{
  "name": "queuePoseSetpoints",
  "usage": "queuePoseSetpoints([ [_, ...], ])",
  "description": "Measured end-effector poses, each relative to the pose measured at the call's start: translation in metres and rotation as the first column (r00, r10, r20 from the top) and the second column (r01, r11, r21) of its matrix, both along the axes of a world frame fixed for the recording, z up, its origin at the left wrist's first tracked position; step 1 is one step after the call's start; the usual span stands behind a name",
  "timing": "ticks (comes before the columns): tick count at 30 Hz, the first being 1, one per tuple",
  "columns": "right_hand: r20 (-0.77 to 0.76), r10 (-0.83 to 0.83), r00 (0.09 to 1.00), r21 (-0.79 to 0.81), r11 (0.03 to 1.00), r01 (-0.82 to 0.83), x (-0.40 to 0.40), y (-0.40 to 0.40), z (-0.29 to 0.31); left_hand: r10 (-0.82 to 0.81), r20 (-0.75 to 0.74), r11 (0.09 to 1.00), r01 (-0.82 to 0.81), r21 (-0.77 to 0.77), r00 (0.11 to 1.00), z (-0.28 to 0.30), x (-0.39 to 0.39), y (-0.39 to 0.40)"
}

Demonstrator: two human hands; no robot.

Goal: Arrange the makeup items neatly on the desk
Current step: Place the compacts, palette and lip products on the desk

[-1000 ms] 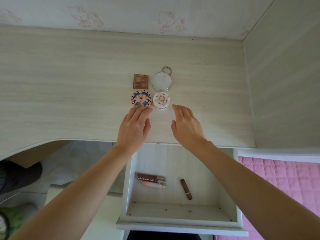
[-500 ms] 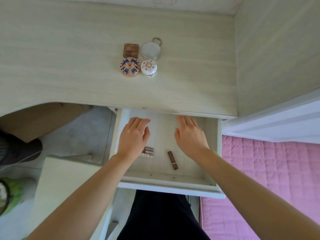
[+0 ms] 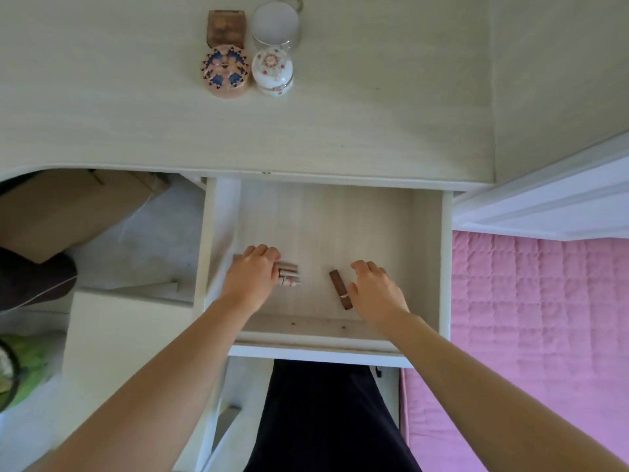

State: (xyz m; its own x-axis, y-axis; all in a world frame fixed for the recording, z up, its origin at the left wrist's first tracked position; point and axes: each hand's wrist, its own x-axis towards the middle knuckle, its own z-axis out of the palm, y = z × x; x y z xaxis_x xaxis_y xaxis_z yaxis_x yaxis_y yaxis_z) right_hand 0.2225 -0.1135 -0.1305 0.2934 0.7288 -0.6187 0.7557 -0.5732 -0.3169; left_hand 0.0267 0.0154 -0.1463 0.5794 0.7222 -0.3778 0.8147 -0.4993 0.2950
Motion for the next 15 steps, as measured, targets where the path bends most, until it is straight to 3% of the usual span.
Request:
queuePoseSetpoints([
  [6,-0.004,-0.035,0.999,-0.116,0.993,0.034,-0.015,0.001,-0.030,-0.102,-0.152,0.995,0.104,0.007,0.983,-0.029,0.004,0.005],
  [15,0.106,-0.081,0.991,-0.153,0.983,0.097,-0.026,0.006,-0.050,-0.098,-0.195,0.995,0.099,-0.005,0.976,-0.047,-0.005,0.022],
])
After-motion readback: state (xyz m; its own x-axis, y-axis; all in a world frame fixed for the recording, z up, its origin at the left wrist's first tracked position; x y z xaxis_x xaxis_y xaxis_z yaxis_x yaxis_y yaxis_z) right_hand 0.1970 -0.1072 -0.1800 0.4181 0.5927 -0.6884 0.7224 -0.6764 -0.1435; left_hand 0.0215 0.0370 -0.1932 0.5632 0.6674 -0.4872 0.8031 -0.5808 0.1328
